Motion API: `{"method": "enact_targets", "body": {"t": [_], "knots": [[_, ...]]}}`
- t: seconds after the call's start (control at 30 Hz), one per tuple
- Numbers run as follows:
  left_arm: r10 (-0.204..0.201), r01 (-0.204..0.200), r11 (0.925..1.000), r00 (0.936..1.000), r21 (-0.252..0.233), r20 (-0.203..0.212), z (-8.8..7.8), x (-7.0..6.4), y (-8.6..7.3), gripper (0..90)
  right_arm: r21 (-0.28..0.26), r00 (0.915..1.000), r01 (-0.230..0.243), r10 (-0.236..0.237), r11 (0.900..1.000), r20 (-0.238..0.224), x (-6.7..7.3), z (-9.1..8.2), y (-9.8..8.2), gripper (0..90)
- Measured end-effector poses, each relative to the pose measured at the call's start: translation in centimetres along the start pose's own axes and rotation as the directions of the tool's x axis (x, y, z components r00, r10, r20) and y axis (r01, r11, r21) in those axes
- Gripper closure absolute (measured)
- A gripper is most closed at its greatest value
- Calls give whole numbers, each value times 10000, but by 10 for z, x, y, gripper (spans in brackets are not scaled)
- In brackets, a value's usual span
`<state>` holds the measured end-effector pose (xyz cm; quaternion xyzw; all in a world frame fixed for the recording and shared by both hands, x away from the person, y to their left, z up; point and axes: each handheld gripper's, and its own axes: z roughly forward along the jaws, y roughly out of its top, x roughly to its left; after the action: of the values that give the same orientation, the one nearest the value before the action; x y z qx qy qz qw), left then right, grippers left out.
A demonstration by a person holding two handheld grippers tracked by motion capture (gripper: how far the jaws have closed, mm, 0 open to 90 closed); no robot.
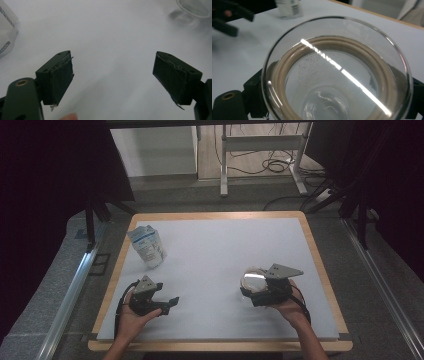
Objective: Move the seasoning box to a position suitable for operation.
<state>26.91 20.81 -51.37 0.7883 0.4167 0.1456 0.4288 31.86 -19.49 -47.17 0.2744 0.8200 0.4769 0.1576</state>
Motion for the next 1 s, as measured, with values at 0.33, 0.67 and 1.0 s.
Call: {"method": "enact_targets", "body": {"t": [0.33, 0.67, 1.0], "knots": [[-90, 90, 10000, 10000, 26, 14, 0, 0, -1, 167, 291, 9919, 236, -198, 9993, -1254, 1, -5, -14, 109], [-116, 116, 9999, 9999, 103, 9, 2, 1, -3, 167, 782, 9878, 428, -304, 9960, -1529, -7, 11, -15, 105], [-41, 40, 9999, 10000, 101, 32, 2, 0, -3, 167, -617, 9959, -188, 132, 9979, -898, -3, -17, -11, 11]]}}
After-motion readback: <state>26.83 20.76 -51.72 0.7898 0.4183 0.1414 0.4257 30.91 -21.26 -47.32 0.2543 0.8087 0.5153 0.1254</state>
